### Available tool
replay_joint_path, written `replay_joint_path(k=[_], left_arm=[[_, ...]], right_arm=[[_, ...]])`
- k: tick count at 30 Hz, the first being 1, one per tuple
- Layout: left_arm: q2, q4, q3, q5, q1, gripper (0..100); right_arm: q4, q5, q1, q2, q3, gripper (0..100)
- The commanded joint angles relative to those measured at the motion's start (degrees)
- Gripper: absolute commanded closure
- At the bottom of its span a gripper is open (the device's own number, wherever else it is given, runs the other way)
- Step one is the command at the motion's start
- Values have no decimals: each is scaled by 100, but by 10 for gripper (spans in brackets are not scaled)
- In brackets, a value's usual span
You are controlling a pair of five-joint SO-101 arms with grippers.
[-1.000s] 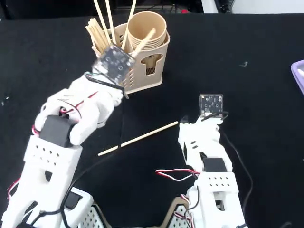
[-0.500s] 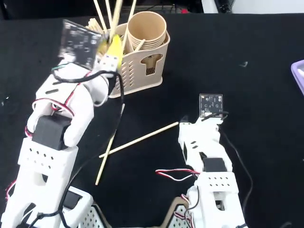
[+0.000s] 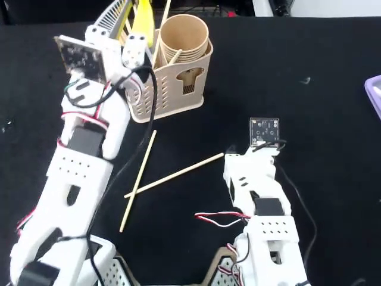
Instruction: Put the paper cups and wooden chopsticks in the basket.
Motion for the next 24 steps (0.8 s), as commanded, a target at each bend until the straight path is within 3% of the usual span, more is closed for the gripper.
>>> replay_joint_path(k=[1, 8, 15, 21, 24], left_arm=[[290, -167, -391, 62, -259, 970], [721, -149, -4, 132, -347, 970], [721, -149, 549, 1662, -567, 970], [721, -132, 602, 1670, -593, 935], [712, 308, 462, 1714, -585, 884]], right_arm=[[-149, -44, -70, -119, -171, 848], [-149, -44, -79, -119, -171, 848], [-149, -44, -79, -110, -171, 848], [-149, -44, -79, -110, -171, 848], [-149, -44, -79, -110, -171, 848]])
